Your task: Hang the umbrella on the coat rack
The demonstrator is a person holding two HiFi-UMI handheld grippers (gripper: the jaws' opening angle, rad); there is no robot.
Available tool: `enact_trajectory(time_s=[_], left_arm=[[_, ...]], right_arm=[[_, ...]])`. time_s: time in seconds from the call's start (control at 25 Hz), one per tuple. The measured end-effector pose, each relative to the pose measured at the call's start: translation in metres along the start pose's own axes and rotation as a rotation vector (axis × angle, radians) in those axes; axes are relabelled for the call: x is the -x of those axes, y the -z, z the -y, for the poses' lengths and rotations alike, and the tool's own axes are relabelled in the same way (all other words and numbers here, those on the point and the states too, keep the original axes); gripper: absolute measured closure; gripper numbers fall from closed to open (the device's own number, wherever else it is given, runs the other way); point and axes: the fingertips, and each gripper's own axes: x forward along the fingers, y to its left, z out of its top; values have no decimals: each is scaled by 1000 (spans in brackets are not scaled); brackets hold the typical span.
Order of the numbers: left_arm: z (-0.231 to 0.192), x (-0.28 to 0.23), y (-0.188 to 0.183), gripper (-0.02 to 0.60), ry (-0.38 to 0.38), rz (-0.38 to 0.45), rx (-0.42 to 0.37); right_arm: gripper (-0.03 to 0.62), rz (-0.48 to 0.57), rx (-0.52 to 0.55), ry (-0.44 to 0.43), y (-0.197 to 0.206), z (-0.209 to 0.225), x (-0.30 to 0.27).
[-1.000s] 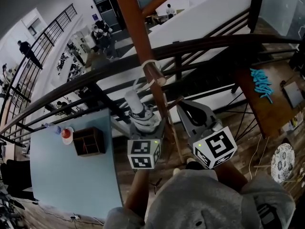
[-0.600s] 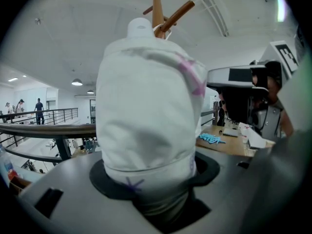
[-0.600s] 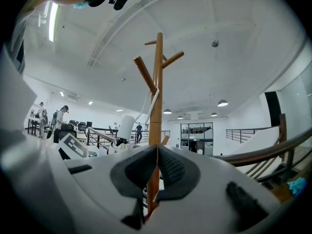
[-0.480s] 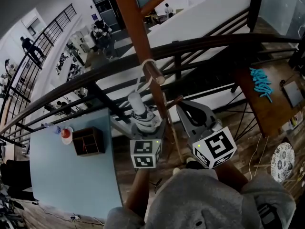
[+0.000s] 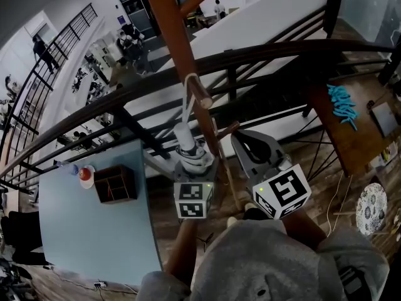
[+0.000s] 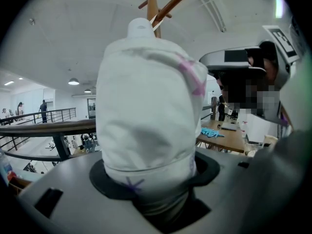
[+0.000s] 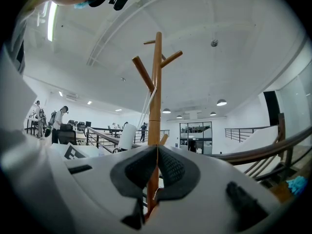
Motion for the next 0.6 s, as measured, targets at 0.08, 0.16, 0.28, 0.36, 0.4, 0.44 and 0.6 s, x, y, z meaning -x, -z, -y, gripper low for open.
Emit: enact_trajectory(time_s=[0.08,0.16,0.28,0.36,0.4,0.44,0.6], left_arm=[[1,0,1,293,2,-2,-6],[3,-1,3,293,11,-8,-10],[6,-3,7,291,21,-20,-25],[9,-5,9,291,27,-18,-33],[9,-6,9,291,30,-16,-35],[10,-7,10,291,34,-14,-37],[12,-8,11,290,47,-14,-45]], right_arm=[[569,-4,-5,2,0,-1,1],[569,-7,-10,4,1,-1,2],[569,-5,-12,5,3,0,4],[569,-1,-16,7,3,0,5],[569,0,-16,7,3,0,5],[569,0,-16,7,2,0,5],[569,-2,-23,17,2,1,6]])
